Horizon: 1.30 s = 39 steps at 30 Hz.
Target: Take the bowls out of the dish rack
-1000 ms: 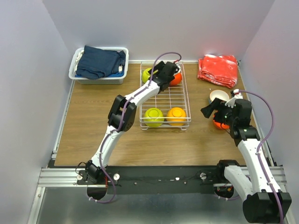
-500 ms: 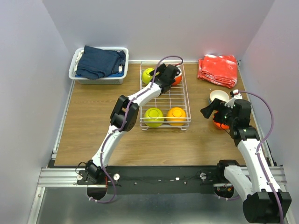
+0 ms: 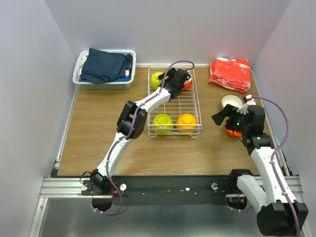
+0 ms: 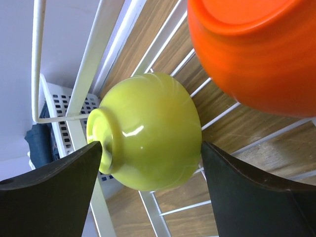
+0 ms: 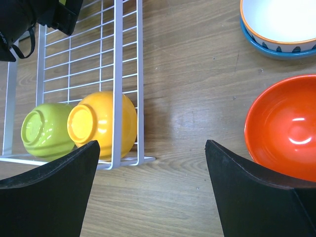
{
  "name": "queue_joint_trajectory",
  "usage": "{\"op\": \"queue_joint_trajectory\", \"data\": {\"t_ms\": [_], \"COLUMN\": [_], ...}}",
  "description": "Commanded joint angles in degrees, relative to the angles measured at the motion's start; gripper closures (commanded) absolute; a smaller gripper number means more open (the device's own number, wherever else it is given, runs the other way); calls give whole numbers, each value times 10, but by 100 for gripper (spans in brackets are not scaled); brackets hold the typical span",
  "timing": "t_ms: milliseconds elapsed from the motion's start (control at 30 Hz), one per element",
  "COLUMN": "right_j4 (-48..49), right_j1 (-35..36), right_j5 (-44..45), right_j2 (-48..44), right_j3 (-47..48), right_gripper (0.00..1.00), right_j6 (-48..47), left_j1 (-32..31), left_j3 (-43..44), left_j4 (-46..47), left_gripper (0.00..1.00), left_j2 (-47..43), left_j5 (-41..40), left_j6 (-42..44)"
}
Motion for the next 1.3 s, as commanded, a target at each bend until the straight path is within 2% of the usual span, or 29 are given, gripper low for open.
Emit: {"op": "queue_joint_trajectory", "data": {"t_ms": [0, 167, 300, 467, 700, 900, 1133, 1267], "right_j4": [11, 9, 8, 9, 10, 27, 81, 140], "right_j1": [3, 3, 4, 3, 3, 3, 4, 4], "right_j5": [-11, -12, -10, -9, -15, -44, -106, -150], "right_j2": [-7, -10, -10, -10, -17, -17, -8, 16], "right_j3": [-10, -10, -6, -4, -2, 1, 1, -8], "right_gripper": [5, 5, 5, 5, 5, 5, 5, 5], "right_j6": [-6, -7, -6, -7, -7, 0, 30, 66], "left_j1": [-3, -6, -14, -23, -36, -37, -35, -30], "left_j3": [5, 4, -10, -17, -21, -57, -159, -237], "left_j4": [-30, -29, -24, -28, -34, -54, -52, -18], "left_gripper": [13, 23, 44, 55, 61, 66, 70, 75], "left_j2": [31, 27, -1, -52, -113, -201, -321, -394], "left_j5": [-35, -34, -19, 5, -3, 48, 136, 230], "left_j6": [56, 63, 43, 12, -22, -137, -299, -399]}}
